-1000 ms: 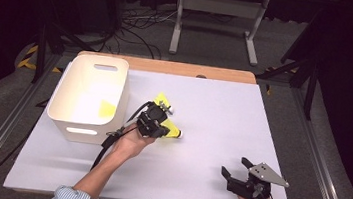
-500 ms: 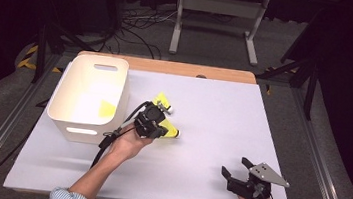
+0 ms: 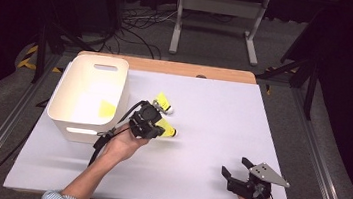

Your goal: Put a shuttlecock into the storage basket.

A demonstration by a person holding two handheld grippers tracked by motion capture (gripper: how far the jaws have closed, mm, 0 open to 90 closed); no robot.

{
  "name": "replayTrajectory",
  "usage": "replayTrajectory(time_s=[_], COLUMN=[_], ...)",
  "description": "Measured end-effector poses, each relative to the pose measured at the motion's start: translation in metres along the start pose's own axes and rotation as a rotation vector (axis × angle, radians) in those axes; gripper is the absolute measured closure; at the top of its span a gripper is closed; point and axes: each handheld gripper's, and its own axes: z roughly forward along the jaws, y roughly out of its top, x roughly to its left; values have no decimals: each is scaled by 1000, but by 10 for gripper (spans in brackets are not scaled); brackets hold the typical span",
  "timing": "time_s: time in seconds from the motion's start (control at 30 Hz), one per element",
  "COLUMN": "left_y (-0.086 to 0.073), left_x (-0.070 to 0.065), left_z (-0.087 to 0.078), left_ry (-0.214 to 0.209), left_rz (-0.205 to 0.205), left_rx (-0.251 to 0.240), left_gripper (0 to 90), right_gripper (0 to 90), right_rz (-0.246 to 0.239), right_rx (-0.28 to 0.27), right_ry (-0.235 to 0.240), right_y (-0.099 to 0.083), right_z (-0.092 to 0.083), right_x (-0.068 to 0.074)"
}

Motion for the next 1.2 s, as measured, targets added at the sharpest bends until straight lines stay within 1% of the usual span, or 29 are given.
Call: replayTrajectory(time_s=[0.3,0.5,0.57,0.73,0.77,1.07,1.1,1.2], left_y=[-2,-3,-4,-5,-6,-8,-8,-8], left_x=[-1,-2,-2,-2,-3,-3,-3,-4], left_z=[-5,-10,-12,-18,-19,-25,-26,-29], left_ry=[-1,8,12,29,50,49,47,47], left_rz=[3,8,12,10,16,17,12,18], left_rx=[-2,-8,-4,-12,-12,-12,-13,-19], left_gripper=[900,900,900,900,900,900,900,900], right_gripper=[189,189,189,189,189,189,189,189], right_rz=[0,1,1,0,-1,-1,0,0], right_rx=[2,2,1,3,2,3,3,4], right_ry=[0,2,3,1,1,0,1,2], right_y=[0,0,0,0,0,0,0,0], right_z=[0,0,0,0,0,0,0,0], right_x=[0,0,0,0,0,0,0,0])
